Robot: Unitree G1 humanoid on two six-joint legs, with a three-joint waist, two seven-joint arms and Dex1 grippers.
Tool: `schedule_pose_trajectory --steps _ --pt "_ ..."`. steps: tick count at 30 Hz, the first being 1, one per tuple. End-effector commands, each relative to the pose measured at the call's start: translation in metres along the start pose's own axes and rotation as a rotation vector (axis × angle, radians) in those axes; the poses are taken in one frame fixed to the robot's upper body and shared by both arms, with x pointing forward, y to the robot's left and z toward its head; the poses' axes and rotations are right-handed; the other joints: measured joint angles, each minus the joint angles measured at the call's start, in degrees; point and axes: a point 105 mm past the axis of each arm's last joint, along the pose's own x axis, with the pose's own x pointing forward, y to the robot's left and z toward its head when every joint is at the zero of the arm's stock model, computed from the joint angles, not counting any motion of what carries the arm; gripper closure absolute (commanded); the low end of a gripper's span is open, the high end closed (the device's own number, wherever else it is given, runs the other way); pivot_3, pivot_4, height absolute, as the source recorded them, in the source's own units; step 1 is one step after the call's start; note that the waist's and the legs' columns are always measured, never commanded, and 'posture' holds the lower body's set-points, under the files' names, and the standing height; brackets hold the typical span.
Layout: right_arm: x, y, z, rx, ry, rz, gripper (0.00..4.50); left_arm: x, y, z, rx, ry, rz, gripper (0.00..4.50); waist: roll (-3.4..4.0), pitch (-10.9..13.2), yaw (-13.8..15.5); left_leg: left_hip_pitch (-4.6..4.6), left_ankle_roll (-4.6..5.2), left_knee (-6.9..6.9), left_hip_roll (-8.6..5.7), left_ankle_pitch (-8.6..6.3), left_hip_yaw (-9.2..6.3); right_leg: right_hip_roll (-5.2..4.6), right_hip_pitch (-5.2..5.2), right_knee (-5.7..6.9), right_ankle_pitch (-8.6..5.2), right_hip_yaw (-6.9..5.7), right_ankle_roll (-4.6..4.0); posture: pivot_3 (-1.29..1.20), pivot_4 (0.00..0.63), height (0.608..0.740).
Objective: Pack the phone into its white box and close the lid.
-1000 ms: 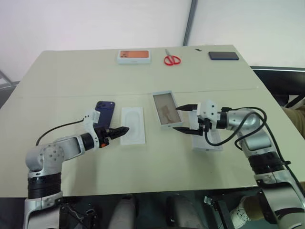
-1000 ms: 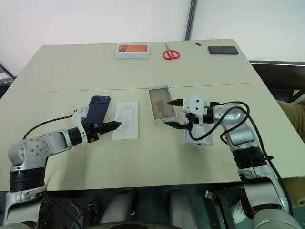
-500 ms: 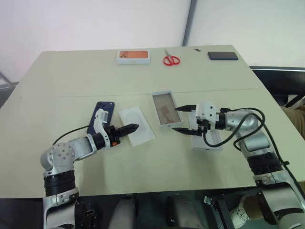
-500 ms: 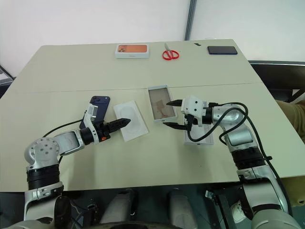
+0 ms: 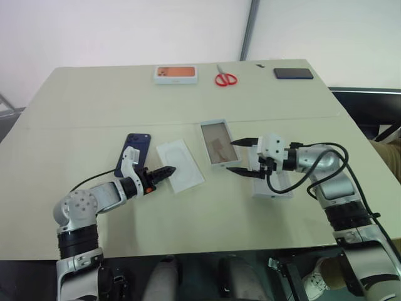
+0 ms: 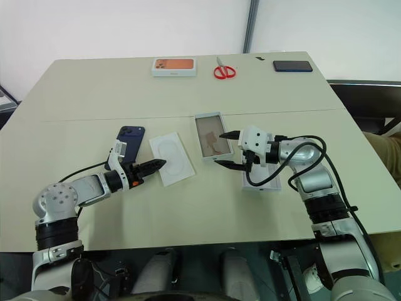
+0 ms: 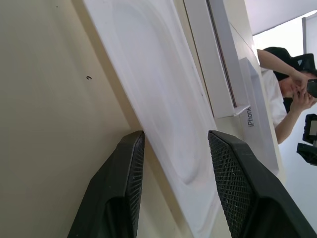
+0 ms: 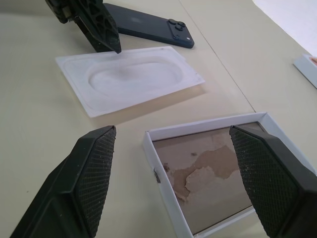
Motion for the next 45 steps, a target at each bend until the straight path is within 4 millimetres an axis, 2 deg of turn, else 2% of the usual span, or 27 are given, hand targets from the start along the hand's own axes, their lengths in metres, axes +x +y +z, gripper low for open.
schedule_pose_trajectory --steps 1,3,6,8,9,15,20,22,26,30,33,38,40,41,43,45 --pt "-0.004 -0.004 0.011 -0.058 -0.023 -0.019 0.67 -0.001 0.009 -0.007 -0.019 0.029 0.042 2.43 0.0 0.0 0.0 0.0 0.0 0.0 0.0 0.0 0.0 0.0 0.0 0.0 0.0 0.0 0.0 0.0 0.15 0.74" --pt "-0.003 -0.004 0.013 -0.058 -0.032 -0.02 0.67 -0.001 0.006 -0.007 -0.032 0.025 0.027 2.43 0.0 0.0 0.0 0.0 0.0 0.0 0.0 0.0 0.0 0.0 0.0 0.0 0.0 0.0 0.0 0.0 0.15 0.74" --pt "-0.002 -0.003 0.013 -0.058 -0.033 -0.022 0.67 -0.001 0.006 -0.007 -0.055 0.018 0.025 3.29 0.0 0.0 0.0 0.0 0.0 0.0 0.0 0.0 0.0 0.0 0.0 0.0 0.0 0.0 0.0 0.0 0.15 0.74" --pt "-0.002 -0.002 0.011 -0.057 -0.03 -0.022 0.67 -0.002 0.007 -0.01 -0.061 0.03 0.025 4.25 0.0 0.0 0.0 -0.01 0.0 0.0 0.0 0.0 0.0 0.0 -0.01 0.0 0.0 0.0 0.0 0.0 0.15 0.74" --pt "-0.002 -0.002 0.011 -0.057 -0.029 -0.022 0.67 -0.003 0.007 -0.011 -0.056 0.036 0.03 4.46 0.02 0.0 0.0 0.0 0.0 0.0 0.0 0.0 0.0 0.0 0.01 -0.01 0.0 0.0 0.0 0.0 0.15 0.74" --pt "-0.007 0.0 0.014 -0.06 -0.027 -0.023 0.67 -0.008 0.009 -0.011 -0.066 0.029 0.039 4.46 0.01 0.0 0.0 0.01 -0.01 -0.02 0.0 0.0 0.0 -0.01 0.0 -0.03 0.0 0.01 0.0 0.0 0.15 0.74" --pt "-0.001 0.005 0.011 -0.03 -0.035 -0.007 0.67 -0.013 0.006 0.002 -0.088 -0.006 0.007 4.46 0.0 0.0 -0.1 0.01 -0.01 -0.03 0.01 0.0 0.0 0.01 -0.01 -0.04 0.0 0.01 0.0 0.0 0.15 0.74" --pt "0.005 0.006 0.009 -0.027 -0.03 0.007 0.67 -0.016 0.001 0.008 -0.036 -0.006 -0.007 4.46 -0.01 0.0 -0.2 0.01 -0.01 -0.04 0.01 0.0 0.0 0.02 -0.02 -0.04 0.0 0.0 0.0 0.0 0.15 0.74" --pt "0.014 0.009 0.0 -0.007 0.012 0.059 0.67 -0.024 -0.01 0.037 -0.064 -0.073 -0.088 4.46 -0.06 0.0 -0.1 -0.01 -0.01 -0.06 0.02 0.0 -0.03 0.06 -0.04 -0.04 0.0 -0.01 0.0 0.0 0.15 0.74" --pt "0.019 -0.004 -0.011 0.017 0.066 0.048 0.67 -0.027 -0.024 0.054 -0.04 -0.118 -0.148 4.46 -0.11 0.1 -0.1 -0.05 -0.03 -0.05 0.01 0.01 -0.01 0.03 -0.05 -0.07 0.0 -0.01 0.0 0.0 0.15 0.74" --pt "0.026 -0.01 -0.015 0.03 0.084 0.065 0.67 -0.026 -0.027 0.058 -0.055 -0.138 -0.163 4.46 -0.11 0.1 -0.1 -0.06 -0.07 -0.07 0.01 0.03 -0.01 0.01 -0.07 -0.08 0.0 -0.01 0.0 0.0 0.15 0.74" --pt "0.038 -0.006 -0.023 0.085 0.106 0.144 0.67 -0.023 -0.023 0.054 -0.066 -0.151 -0.131 4.46 -0.14 0.1 -0.2 -0.06 -0.11 -0.11 0.01 0.05 -0.02 0.02 -0.09 -0.08 0.0 -0.01 0.0 0.0 0.15 0.74" --pt "0.039 -0.005 -0.03 0.089 0.123 0.16 1.21 -0.022 -0.024 0.054 -0.069 -0.161 -0.13 4.5 -0.15 0.1 -0.2 -0.06 -0.12 -0.11 0.01 0.06 -0.02 0.02 -0.09 -0.08 0.0 0.0 0.0 0.0 0.15 0.74" --pt "0.039 -0.003 -0.036 0.106 0.141 0.168 1.61 -0.022 -0.024 0.055 -0.062 -0.168 -0.123 4.5 -0.16 0.1 -0.2 -0.06 -0.14 -0.11 0.01 0.06 -0.02 0.02 -0.09 -0.08 0.0 -0.01 0.0 0.0 0.15 0.74" --pt "0.039 0.001 -0.044 0.115 0.171 0.195 2.48 -0.022 -0.023 0.054 -0.054 -0.176 -0.107 4.5 -0.16 0.1 -0.2 -0.06 -0.15 -0.11 0.01 0.07 -0.01 0.02 -0.09 -0.08 0.01 0.0 0.0 0.0 0.15 0.74" --pt "0.041 -0.001 -0.043 0.119 0.16 0.19 3.56 -0.023 -0.023 0.053 -0.054 -0.184 -0.106 4.5 -0.17 0.1 -0.1 -0.05 -0.16 -0.11 0.0 0.07 -0.02 0.01 -0.07 -0.08 0.01 0.0 0.0 0.0 0.15 0.74"
